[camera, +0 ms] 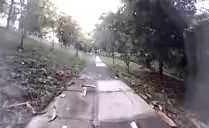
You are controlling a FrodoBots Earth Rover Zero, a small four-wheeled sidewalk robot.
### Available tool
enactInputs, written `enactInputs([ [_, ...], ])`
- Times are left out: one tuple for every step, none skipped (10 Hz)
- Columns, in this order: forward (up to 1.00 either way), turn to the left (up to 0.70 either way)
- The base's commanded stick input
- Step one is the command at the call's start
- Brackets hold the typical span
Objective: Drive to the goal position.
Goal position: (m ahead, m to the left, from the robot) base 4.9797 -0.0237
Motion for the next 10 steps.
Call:
enactInputs([
  [0.70, 0.00],
  [0.70, 0.00],
  [0.70, 0.00],
  [0.70, -0.02],
  [0.70, -0.06],
  [0.70, -0.07],
  [0.70, -0.07],
  [0.70, -0.07],
  [0.70, -0.07],
  [0.70, -0.06],
])
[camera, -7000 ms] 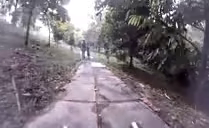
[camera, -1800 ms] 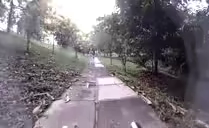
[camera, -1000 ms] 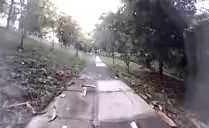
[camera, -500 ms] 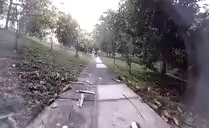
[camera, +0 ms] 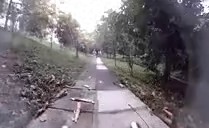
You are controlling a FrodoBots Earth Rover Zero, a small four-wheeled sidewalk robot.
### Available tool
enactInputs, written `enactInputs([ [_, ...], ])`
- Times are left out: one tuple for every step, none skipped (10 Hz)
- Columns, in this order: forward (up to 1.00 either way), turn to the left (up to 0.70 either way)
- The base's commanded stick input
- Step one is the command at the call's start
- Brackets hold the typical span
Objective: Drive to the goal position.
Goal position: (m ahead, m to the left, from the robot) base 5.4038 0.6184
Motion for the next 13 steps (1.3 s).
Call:
enactInputs([
  [0.70, -0.01],
  [0.70, 0.00],
  [0.70, 0.00],
  [0.70, 0.00],
  [0.70, 0.00],
  [0.70, 0.00],
  [0.70, 0.00],
  [0.70, 0.00],
  [0.70, 0.00],
  [0.70, 0.00],
  [0.70, 0.00],
  [0.70, 0.00],
  [0.70, 0.00],
])
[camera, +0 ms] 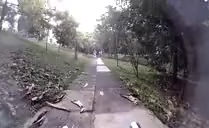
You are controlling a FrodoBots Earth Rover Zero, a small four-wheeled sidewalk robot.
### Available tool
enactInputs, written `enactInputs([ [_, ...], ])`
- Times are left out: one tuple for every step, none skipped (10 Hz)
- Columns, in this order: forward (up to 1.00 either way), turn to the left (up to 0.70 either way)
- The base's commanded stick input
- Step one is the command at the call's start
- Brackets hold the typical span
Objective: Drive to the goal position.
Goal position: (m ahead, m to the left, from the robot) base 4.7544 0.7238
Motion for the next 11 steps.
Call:
enactInputs([
  [0.70, 0.00],
  [0.70, 0.00],
  [0.70, 0.00],
  [0.70, 0.00],
  [0.70, 0.00],
  [0.70, 0.00],
  [0.70, 0.00],
  [0.70, 0.00],
  [0.70, 0.00],
  [0.70, 0.00],
  [0.70, 0.00],
])
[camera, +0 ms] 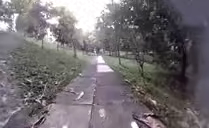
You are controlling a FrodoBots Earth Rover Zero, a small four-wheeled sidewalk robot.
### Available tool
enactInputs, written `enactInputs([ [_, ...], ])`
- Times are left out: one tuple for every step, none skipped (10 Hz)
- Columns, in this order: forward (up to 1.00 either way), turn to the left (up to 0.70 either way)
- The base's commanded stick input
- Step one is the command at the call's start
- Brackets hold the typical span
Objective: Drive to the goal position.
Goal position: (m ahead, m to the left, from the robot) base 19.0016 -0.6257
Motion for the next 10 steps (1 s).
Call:
enactInputs([
  [0.70, 0.00],
  [0.70, 0.00],
  [0.70, 0.00],
  [0.70, 0.00],
  [0.70, -0.03],
  [0.70, -0.08],
  [0.70, -0.09],
  [0.70, -0.09],
  [0.70, -0.09],
  [0.70, -0.09],
])
